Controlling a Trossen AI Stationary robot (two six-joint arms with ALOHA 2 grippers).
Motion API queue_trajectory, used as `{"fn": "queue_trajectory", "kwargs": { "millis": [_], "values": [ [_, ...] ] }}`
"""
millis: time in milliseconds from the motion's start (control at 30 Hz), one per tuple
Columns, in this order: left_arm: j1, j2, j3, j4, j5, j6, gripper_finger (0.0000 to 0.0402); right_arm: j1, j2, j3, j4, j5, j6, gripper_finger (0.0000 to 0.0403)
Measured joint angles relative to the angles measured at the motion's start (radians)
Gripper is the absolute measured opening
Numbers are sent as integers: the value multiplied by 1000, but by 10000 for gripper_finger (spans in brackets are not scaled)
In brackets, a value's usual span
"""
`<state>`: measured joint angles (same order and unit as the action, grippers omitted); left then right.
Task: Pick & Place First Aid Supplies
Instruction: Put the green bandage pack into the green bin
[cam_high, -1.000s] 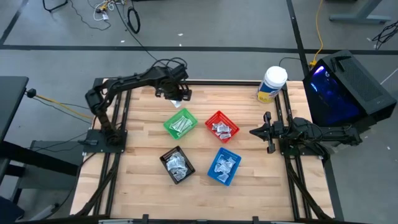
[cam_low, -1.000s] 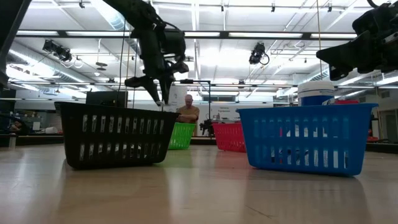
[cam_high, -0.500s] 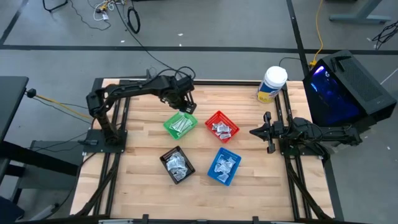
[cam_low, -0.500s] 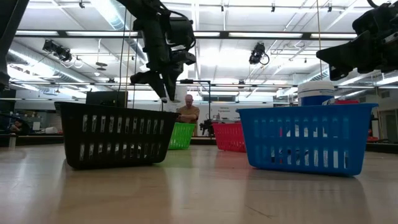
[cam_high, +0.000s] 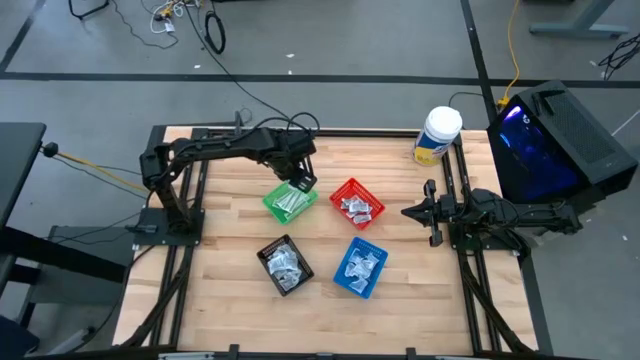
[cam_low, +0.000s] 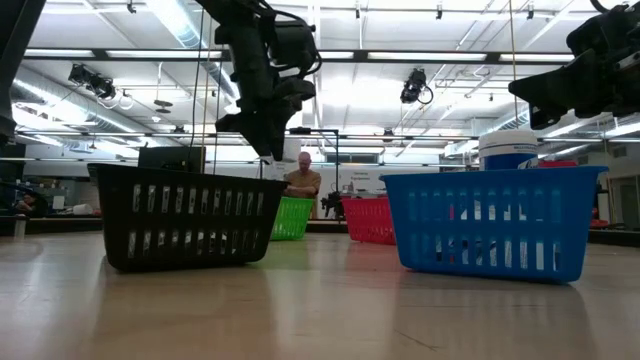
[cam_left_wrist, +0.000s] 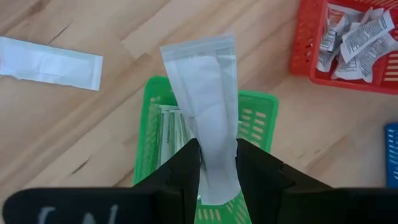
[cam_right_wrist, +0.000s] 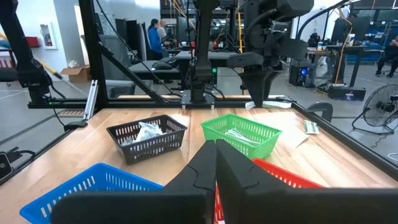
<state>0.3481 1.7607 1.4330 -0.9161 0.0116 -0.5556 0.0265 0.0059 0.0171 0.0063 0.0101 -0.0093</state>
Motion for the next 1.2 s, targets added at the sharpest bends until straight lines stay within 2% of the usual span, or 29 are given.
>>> {"fn": "queue_trajectory", "kwargs": {
  "millis": [367, 800, 967, 1067, 1200],
  "values": [
    [0, 8, 0, -2, -18, 3, 108, 0, 0, 0, 0, 0, 0, 13],
    [-58, 8, 0, -3, -18, 45, 108, 0, 0, 0, 0, 0, 0, 13],
    [-57, 8, 0, -53, -15, 45, 109, 0, 0, 0, 0, 0, 0, 13],
    [-52, 8, 0, -80, -15, 45, 120, 0, 0, 0, 0, 0, 0, 13],
    [-46, 8, 0, -80, 6, 44, 159, 0, 0, 0, 0, 0, 0, 13]
  ]
}}
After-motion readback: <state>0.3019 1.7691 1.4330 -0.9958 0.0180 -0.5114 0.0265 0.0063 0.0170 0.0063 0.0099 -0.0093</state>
